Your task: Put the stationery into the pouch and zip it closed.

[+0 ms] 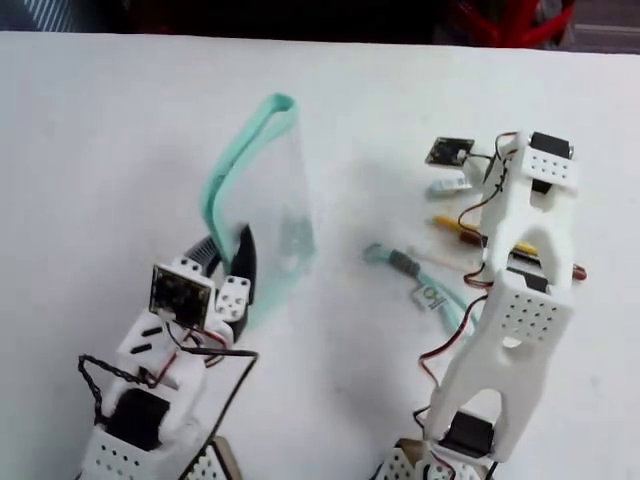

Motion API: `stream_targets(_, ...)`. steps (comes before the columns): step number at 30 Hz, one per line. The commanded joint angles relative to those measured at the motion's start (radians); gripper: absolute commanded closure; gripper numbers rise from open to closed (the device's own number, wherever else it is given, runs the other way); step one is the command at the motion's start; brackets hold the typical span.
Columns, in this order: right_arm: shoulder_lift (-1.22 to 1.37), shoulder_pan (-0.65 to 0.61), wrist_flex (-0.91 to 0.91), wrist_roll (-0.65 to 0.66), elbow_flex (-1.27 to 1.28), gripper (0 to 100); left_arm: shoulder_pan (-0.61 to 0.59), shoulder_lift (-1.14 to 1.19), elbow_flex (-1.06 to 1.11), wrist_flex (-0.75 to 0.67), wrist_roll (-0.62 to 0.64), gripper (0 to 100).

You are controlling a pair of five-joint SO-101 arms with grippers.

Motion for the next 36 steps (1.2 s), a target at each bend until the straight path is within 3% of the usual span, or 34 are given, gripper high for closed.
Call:
stream_targets(1, -0.016, -0.007, 0.007, 0.015, -0.015, 82.8, -0.007, 0.005, 0.005, -0.012, -0.009, 97)
stream_targets(7, -0.016, 0.001, -0.036, 0.012, -0.017, 85.8, -0.007, 0.005, 0.005, -0.012, -0.011, 97)
stream_targets(14, -0.01, 0.031, -0.128, 0.005, -0.011, 98.4, -0.007, 0.005, 0.005, -0.012, -0.011, 97)
stream_targets(23, -0.076, 0.056, -0.157, -0.187, -0.029, 98.1, -0.007, 0.005, 0.005, -0.012, -0.011, 97)
stream_targets(32, -0.082, 0.039, -0.105, -0.184, 0.021, 97.6, -0.005, 0.005, 0.005, -0.012, -0.011, 97)
stream_targets(36, -0.065, 0.036, -0.13, -0.141, 0.069, 87.5, -0.005, 0.005, 0.005, -0.012, -0.011, 97)
